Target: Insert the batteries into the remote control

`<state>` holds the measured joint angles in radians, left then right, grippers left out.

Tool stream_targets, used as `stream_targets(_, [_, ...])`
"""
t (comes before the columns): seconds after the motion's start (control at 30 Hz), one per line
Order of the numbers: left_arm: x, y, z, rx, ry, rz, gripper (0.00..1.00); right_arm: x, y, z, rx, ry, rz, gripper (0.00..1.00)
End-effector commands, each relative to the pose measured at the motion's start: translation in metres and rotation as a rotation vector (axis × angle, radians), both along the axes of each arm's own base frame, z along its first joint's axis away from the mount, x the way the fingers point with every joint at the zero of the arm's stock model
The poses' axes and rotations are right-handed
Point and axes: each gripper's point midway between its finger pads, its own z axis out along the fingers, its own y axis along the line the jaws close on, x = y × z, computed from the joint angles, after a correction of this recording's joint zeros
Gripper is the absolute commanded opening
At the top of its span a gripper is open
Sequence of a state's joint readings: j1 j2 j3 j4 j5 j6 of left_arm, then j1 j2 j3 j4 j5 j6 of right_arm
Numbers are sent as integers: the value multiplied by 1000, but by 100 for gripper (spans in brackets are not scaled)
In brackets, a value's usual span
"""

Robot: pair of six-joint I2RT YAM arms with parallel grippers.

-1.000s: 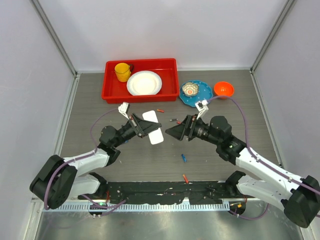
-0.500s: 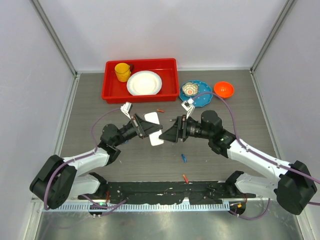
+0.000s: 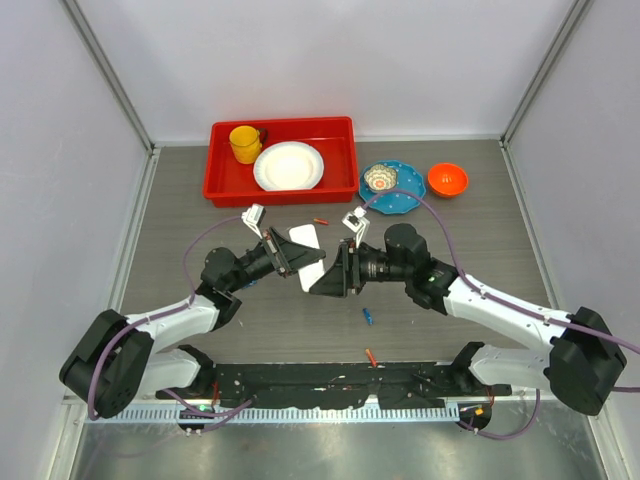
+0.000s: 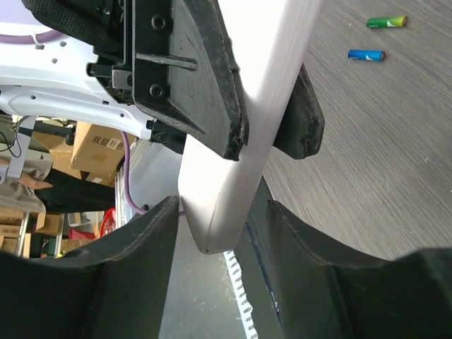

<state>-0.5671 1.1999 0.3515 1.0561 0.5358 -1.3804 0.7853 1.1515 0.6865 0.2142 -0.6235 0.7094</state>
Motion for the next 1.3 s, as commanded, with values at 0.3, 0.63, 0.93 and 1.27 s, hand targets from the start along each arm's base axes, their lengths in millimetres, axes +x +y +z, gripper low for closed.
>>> stream_targets(0.3, [-7,2,27,-51,-80,-9,0,10,10,23,85,-26,-35,43])
stream_targets(0.63, [-9,2,30,-60,-85,-9,0,12,13,16,76,-3,-32,21])
stream_targets(0.93, [-18,-6,28,-52,-92,-38,0,26,13,17,74,-4,-117,11])
stream_targets(1.27, [-53,-22,7,-7,-89,-128,0,57,9,46,151,-42,-214,1])
